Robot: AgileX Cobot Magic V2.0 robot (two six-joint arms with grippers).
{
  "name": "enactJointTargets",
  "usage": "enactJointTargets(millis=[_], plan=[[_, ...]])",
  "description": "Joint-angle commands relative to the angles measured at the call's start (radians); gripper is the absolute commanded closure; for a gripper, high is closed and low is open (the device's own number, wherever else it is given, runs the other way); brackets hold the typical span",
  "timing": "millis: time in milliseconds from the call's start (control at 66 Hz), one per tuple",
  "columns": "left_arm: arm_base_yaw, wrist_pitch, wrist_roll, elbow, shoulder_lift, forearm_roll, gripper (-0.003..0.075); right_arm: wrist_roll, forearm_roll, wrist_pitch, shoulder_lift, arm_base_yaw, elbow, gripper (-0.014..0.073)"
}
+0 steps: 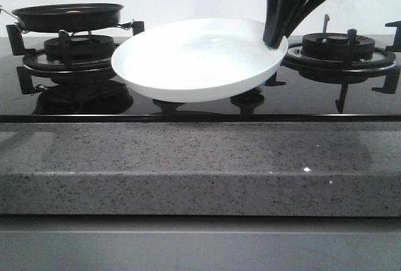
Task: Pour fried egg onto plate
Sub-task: 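Grasp the green pan handle with the left gripper and lift the pan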
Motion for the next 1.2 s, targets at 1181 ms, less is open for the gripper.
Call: enactJointTargets(millis=[1181], plan=[[-0.020, 0.242, 0.078, -0.033, 0.208, -0.543, 0.0372, -0.005, -0.001, -0.018, -0.058, -0.001, -0.020, 0.0662]])
